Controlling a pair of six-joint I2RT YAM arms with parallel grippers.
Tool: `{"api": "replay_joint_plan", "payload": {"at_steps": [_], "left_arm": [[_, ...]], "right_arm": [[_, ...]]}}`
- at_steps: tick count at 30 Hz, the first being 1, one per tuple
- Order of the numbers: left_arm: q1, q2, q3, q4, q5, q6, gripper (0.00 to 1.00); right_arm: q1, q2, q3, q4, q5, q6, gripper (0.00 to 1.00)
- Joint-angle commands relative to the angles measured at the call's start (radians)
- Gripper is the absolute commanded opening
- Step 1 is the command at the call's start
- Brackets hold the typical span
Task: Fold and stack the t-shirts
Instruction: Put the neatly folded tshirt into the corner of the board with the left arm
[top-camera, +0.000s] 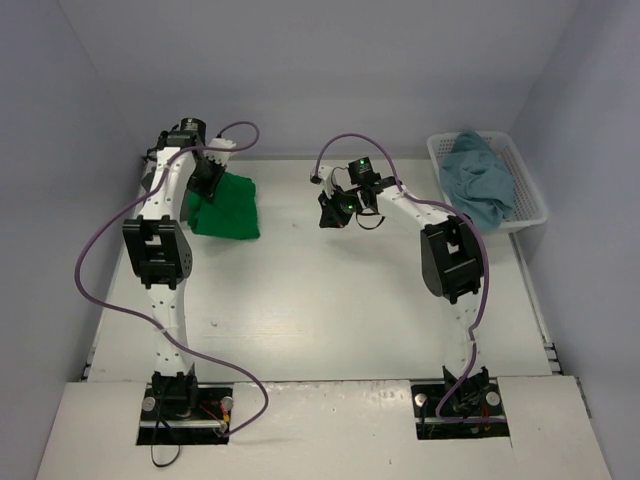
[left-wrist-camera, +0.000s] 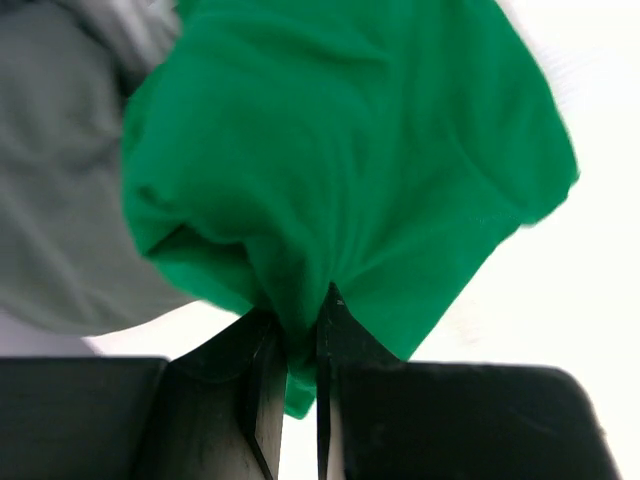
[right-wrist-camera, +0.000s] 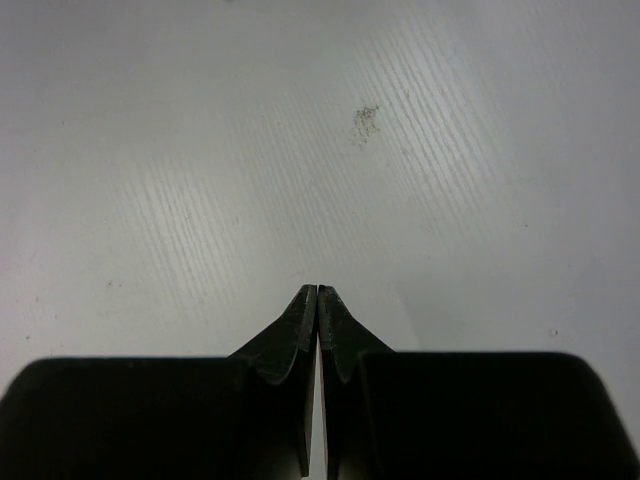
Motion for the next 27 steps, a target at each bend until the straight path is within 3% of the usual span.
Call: {"api": "replay_joint_plan", "payload": {"at_steps": [1,27], "left_arm": [[0.01,-0.043,0.1,-0.005,-0.073,0.093,0.0],[0.143,0.02,0.345,0.015,-0.185,0.22,0.0]], "right_arm": [[0.004,-0.075,0.01,0.012,-0.03,-0.004,0.0],[0.022,-0.037,0.03,0.003,-0.025,0.002,0.0]]}}
